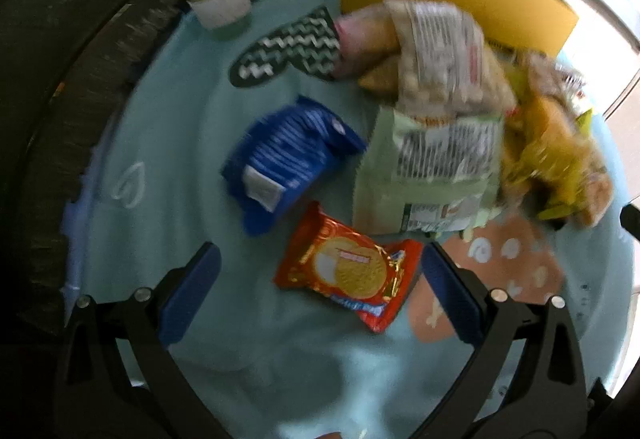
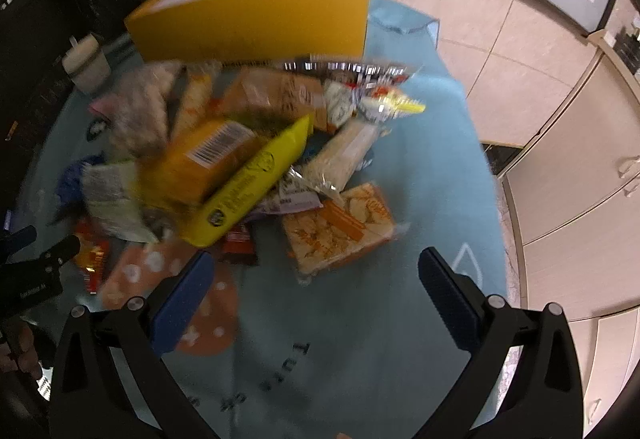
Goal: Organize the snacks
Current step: 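Grasp the red round biscuit pack with the left tool while the right tool grasps the cracker pack, then carry both packs into the yellow box and open both tools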
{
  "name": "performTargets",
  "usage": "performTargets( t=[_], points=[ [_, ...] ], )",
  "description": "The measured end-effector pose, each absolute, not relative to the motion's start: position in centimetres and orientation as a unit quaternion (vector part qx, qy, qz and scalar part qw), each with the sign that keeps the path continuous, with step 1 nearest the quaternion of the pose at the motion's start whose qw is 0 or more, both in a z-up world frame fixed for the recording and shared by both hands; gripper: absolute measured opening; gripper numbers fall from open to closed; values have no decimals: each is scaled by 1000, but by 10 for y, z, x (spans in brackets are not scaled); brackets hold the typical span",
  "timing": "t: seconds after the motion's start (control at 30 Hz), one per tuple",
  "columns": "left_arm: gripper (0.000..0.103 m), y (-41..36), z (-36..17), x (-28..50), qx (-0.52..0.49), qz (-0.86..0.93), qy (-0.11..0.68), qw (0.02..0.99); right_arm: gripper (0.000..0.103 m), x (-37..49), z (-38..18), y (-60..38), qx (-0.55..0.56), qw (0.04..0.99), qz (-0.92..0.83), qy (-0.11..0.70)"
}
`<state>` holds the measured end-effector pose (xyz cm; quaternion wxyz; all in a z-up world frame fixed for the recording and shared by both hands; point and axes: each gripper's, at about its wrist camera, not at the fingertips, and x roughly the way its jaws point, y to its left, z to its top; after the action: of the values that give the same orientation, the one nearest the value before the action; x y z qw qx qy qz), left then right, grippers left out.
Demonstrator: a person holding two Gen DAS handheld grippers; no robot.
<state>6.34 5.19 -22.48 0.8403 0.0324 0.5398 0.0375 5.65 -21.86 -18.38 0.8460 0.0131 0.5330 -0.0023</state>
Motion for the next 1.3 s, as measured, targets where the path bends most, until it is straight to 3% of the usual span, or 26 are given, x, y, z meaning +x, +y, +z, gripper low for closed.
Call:
performTargets(
  t=[0.37,0.4,0.43,0.5,0.53,0.6,0.63,0.67,0.7,0.9,0.93,0.97,1.03,1.2,1.3],
  points=[
    [101,40,-269,64,15,31,512,859,99,82,-233,-202,-74,853,30,516],
    [99,41,-269,64,10,25,511,859,93,82,-233,-200,-87,854,28,512],
    [95,44,-268,63,1,11,509,861,67,82,-232,-200,-102,857,20,505],
    [59,43,-265,61,14,1,495,869,59,81,-226,-204,-91,857,40,505],
    [53,40,-262,58,28,-1,490,871,57,80,-224,-208,-80,857,46,507],
    [50,37,-261,54,41,-9,492,870,48,76,-219,-214,-62,858,62,505],
    [49,40,-260,52,31,-15,496,868,35,73,-216,-214,-62,859,73,503],
    [49,44,-259,50,20,-20,497,867,5,70,-212,-216,-47,858,87,504],
    [49,45,-257,46,16,-22,497,867,0,69,-211,-218,-28,853,100,511],
    [48,58,-250,32,0,-20,497,868,1,59,-224,-225,3,839,117,532],
    [48,61,-251,32,-5,-19,496,868,12,57,-223,-226,-1,843,111,526],
    [48,63,-251,31,-6,-19,495,869,41,55,-222,-227,-12,850,93,518],
    [49,65,-253,35,-4,-19,494,869,61,47,-211,-230,-28,866,73,493],
    [49,61,-258,29,2,-25,495,868,63,60,-222,-244,-35,859,59,507],
    [49,59,-260,28,6,-24,495,869,73,71,-236,-238,-29,852,52,520]
  ],
)
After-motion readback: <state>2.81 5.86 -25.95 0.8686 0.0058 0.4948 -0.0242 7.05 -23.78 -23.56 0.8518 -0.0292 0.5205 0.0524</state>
